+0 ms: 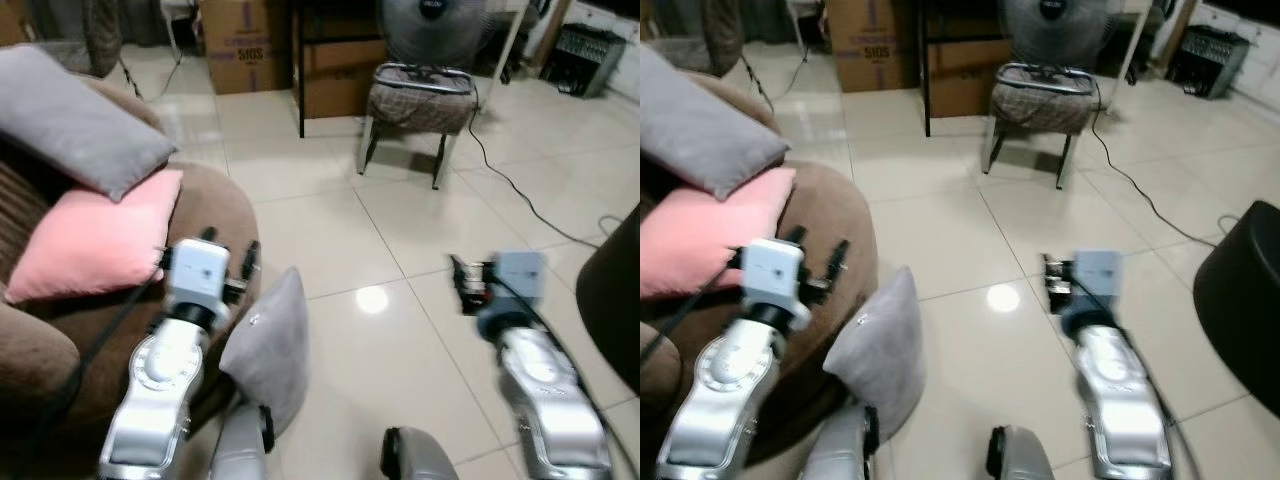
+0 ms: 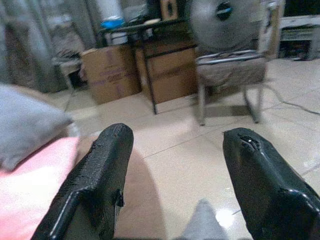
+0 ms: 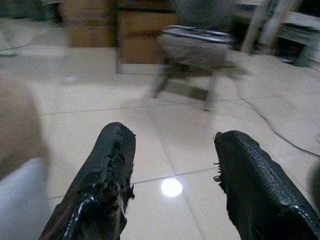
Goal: Move the pillow to the sofa from floor
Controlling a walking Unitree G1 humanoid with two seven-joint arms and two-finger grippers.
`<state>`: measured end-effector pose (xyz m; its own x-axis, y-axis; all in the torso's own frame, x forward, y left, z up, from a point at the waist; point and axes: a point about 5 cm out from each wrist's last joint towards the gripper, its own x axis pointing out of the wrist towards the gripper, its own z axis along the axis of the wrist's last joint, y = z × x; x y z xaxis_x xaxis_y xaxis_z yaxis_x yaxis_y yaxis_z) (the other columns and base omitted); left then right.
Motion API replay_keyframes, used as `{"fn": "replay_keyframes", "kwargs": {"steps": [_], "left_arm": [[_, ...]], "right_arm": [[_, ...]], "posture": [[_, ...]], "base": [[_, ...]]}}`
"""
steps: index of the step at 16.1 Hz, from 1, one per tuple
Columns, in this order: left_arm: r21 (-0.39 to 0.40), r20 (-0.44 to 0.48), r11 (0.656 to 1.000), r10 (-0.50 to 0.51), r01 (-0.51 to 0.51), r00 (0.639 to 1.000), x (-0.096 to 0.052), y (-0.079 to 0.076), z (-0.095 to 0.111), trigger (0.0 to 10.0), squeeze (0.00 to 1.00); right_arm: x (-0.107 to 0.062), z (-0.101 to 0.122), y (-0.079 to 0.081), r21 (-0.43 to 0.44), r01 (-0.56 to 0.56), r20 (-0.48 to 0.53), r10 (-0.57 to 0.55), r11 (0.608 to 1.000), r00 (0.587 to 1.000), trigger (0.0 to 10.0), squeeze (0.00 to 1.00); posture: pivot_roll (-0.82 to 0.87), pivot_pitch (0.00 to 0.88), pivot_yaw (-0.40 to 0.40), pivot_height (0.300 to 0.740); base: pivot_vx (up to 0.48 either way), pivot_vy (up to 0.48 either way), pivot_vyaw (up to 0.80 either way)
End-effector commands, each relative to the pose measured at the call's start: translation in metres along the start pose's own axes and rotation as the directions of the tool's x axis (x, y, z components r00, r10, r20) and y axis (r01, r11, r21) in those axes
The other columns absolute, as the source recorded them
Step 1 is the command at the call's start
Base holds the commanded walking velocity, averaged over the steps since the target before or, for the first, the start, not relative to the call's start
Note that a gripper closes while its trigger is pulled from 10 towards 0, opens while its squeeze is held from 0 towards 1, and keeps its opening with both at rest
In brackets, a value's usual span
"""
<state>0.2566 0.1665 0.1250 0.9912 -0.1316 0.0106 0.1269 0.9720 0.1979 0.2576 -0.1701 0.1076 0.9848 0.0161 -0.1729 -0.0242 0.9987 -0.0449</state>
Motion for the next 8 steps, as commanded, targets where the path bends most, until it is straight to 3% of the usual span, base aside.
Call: {"fn": "replay_keyframes", "kwargs": {"steps": [1, 8], "left_arm": [[0.002, 0.011, 1.000, -0.007, 0.007, 1.000, 0.0014, -0.0025, 0.0031, 10.0, 0.00], [0.001, 0.010, 1.000, -0.007, 0.007, 1.000, 0.0012, -0.0025, 0.0024, 10.0, 0.00]], "right_arm": [[-0.0002, 0.0028, -0.0083, -0.017, 0.024, 0.009, -0.024, 1.000, 1.000, 10.0, 0.00], [0.0004, 0.0027, -0.0084, -0.017, 0.022, 0.010, -0.022, 1.000, 1.000, 10.0, 0.00]], "posture": [[0.04, 0.000, -0.026, 0.611], [0.04, 0.000, -0.026, 0.611]], "base": [[0.326, 0.000, 0.00], [0.315, 0.000, 0.00]]}}
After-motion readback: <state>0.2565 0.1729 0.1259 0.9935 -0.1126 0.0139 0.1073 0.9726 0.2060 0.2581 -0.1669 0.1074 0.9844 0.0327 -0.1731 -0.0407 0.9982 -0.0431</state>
